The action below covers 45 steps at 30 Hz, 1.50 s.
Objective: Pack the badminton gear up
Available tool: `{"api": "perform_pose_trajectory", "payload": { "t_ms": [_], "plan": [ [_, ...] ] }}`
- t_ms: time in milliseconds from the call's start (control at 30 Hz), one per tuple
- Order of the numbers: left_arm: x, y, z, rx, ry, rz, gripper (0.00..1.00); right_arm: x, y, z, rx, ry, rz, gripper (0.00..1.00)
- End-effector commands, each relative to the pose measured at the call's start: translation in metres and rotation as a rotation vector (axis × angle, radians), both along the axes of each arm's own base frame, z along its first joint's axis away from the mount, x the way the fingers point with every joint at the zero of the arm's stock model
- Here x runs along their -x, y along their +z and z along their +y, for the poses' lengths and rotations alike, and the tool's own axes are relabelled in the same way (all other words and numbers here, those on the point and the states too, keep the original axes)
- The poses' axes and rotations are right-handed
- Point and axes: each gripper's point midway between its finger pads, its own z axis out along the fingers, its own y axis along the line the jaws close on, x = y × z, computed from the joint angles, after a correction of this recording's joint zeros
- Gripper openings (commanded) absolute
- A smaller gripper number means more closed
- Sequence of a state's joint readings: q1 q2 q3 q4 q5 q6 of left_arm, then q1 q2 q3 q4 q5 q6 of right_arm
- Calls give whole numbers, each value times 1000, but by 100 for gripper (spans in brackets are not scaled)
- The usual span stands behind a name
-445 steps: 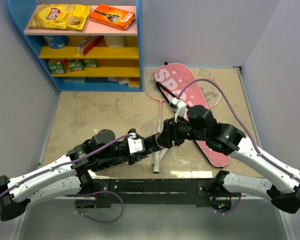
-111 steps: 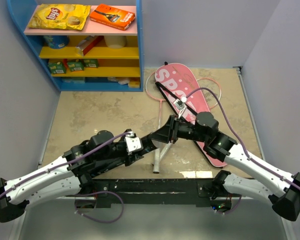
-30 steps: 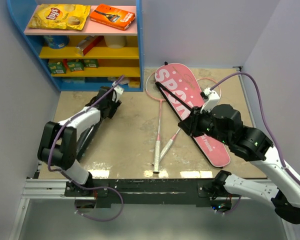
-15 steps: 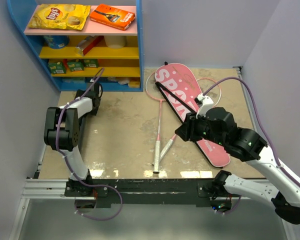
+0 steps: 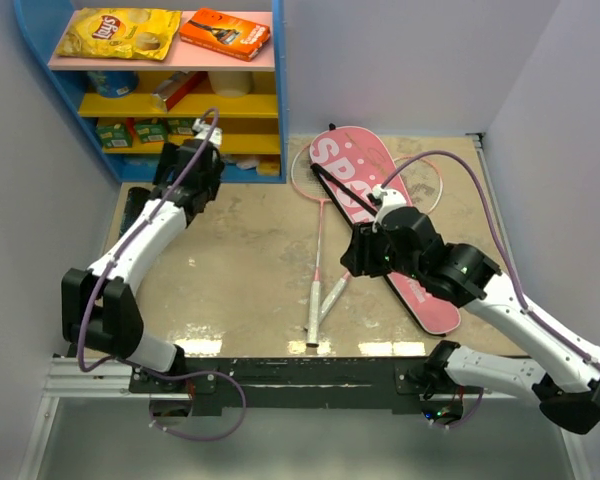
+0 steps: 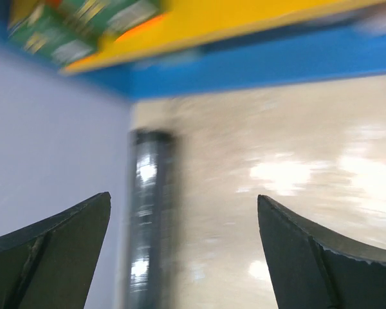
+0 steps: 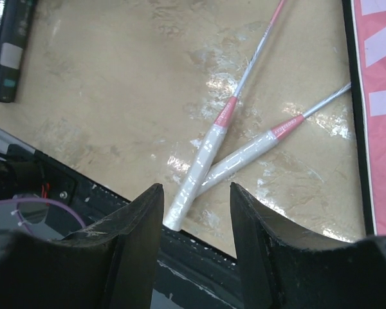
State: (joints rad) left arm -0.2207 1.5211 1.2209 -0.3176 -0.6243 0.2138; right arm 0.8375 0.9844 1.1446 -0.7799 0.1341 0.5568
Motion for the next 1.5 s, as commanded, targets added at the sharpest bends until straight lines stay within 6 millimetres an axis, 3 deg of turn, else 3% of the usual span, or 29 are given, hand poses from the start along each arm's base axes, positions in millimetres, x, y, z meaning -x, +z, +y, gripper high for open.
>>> {"api": "perform_pose_trajectory", "payload": {
  "t_ms": [0,100,267,400,667,867,900,1000,1167,1333,1467],
  "plan": [
    [17,-20,-77,225,-188,69,100,-25,1,-7,10,-84,-51,49],
    [39,-52,-123,418,-295,131,100,-47,-15,-27,68,-171,-31,49],
    [68,-50,-196,676,-508,102,100,-86,-40,-64,192,-335,-11,50],
    [92,-51,-228,757,-614,177,100,-107,-58,-72,254,-390,9,51],
    [131,-48,-234,746,-715,251,100,-148,-108,-53,412,-299,50,57],
    [147,-52,-223,715,-740,258,100,-175,-146,-57,563,-292,52,58],
    [151,-52,-223,720,-749,253,100,-176,-160,-57,593,-288,72,57],
    [155,-46,-229,757,-786,220,100,-186,-170,-60,646,-316,51,58],
    [160,-46,-231,781,-812,204,100,-200,-169,-63,739,-381,-19,58],
    [171,-42,-241,843,-865,205,100,-208,-175,-45,802,-372,-74,58],
    [172,-42,-240,839,-862,208,100,-211,-201,-37,902,-384,-60,58]
  ]
}}
